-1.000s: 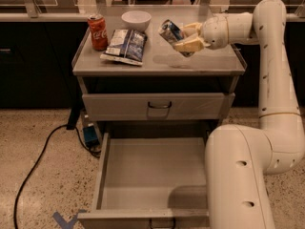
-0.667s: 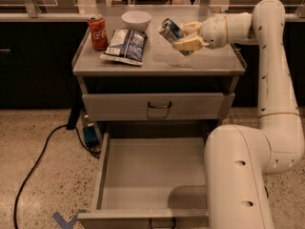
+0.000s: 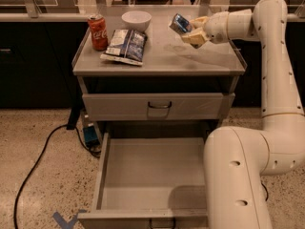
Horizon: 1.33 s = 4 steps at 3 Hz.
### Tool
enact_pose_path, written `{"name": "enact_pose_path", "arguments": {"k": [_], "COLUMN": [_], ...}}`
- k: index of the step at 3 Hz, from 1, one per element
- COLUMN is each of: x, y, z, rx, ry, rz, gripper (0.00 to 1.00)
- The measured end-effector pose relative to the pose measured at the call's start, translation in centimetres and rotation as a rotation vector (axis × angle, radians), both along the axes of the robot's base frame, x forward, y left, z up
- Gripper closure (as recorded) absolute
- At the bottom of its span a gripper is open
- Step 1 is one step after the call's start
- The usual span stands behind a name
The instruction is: Pick redbull can from middle drawer and place on counter
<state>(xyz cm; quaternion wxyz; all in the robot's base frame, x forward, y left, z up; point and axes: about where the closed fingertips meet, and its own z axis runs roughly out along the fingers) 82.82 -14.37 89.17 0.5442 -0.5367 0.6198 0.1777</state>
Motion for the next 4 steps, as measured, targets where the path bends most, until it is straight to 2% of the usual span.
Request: {"name": "enact_pose_path", "arguments": {"k": [1,2,3,4], "x": [1.8,1.8,1.7,1.7], "y": [-1.7,-1.4,-1.3,-1.3], "z": [-2.5,-4.2,-3.7,-3.7], "rx": [-0.016,-0.022,-0.022,-0.022], "ry": [0.046,0.101,0.101,0.101], "rz": [-0.089,-0.090,-0.090,-0.090], "gripper": [1.00,1.00,0.81,0.58]}}
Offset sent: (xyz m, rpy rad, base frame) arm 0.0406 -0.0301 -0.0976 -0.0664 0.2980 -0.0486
